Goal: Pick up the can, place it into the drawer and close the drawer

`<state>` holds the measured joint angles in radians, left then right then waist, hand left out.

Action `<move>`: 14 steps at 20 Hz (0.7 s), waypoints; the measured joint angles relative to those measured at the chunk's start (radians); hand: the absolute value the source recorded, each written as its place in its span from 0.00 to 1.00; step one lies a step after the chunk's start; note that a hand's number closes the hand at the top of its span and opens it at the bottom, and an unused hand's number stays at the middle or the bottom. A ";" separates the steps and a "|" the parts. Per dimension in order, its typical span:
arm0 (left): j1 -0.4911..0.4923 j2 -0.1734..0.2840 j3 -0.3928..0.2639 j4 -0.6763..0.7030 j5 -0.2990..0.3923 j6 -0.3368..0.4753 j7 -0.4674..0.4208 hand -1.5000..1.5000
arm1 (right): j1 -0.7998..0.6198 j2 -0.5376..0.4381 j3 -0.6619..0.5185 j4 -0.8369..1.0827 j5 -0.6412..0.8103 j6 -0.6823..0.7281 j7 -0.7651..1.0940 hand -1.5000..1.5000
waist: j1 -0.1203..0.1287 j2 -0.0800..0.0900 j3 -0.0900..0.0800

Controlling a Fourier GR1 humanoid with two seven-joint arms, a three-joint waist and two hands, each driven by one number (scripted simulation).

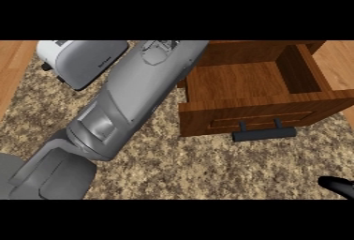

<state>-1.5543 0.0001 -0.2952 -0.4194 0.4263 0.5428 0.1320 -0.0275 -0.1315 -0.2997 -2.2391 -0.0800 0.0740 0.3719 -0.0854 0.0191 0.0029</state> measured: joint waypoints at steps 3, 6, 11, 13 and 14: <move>-0.033 0.000 -0.014 0.034 0.020 0.037 -0.001 0.00 | -0.004 0.000 0.008 0.013 0.008 0.004 -0.010 0.00 | -0.007 0.002 0.000; -0.046 0.000 -0.035 0.055 0.037 0.079 -0.011 0.00 | -0.012 -0.006 0.009 0.019 0.012 0.006 -0.015 0.00 | -0.014 0.004 0.001; -0.058 0.000 -0.040 0.085 0.066 0.099 -0.045 0.00 | -0.042 -0.038 0.033 0.018 0.067 0.018 -0.028 0.00 | -0.016 0.008 0.000; -0.064 0.000 -0.034 0.095 0.082 0.101 -0.056 0.00 | -0.050 -0.050 0.044 0.018 0.087 0.027 -0.047 0.00 | -0.017 0.009 0.000; -0.060 0.000 -0.030 0.094 0.093 0.101 -0.065 0.00 | -0.059 -0.059 0.049 0.027 0.100 0.032 -0.061 0.00 | -0.017 0.010 0.000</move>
<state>-1.6141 0.0001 -0.3257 -0.3255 0.5193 0.6443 0.0671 -0.0863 -0.1900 -0.2511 -2.2119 0.0201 0.1062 0.3109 -0.1025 0.0292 0.0033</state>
